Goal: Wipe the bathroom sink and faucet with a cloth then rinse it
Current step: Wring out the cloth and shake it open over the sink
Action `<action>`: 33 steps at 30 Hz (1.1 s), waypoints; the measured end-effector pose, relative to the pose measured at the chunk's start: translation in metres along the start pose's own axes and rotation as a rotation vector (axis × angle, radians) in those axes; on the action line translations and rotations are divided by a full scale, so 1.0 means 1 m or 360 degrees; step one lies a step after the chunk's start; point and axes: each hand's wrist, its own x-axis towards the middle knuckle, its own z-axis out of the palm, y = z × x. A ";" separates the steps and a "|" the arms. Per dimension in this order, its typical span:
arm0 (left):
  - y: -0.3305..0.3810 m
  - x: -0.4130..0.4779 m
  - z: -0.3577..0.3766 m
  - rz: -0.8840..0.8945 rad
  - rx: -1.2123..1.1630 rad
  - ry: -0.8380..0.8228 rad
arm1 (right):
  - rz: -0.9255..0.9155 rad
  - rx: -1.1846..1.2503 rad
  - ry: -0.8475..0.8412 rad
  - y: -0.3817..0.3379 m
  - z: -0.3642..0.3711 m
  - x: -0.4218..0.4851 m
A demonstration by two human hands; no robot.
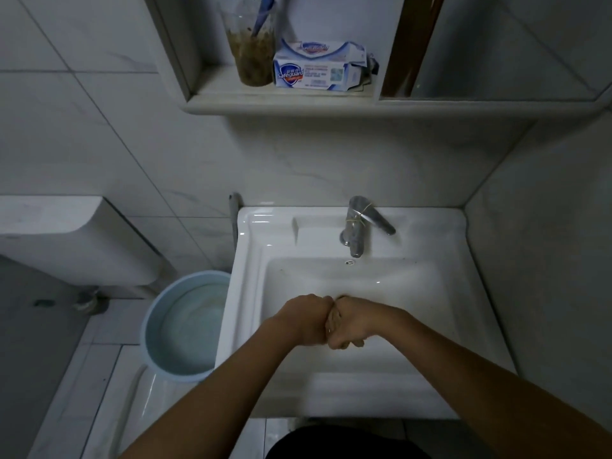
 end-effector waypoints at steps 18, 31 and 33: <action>-0.027 0.005 0.026 0.0515 0.0244 0.1097 | 0.0013 0.0652 -0.0583 0.002 -0.036 -0.005; -0.024 0.030 -0.015 -0.0385 -0.0568 -0.0274 | -0.0495 -0.0888 0.0958 0.016 -0.009 0.025; -0.023 0.024 -0.013 -0.0345 -0.0390 -0.0183 | -0.0609 -0.0815 0.0997 0.021 -0.007 0.024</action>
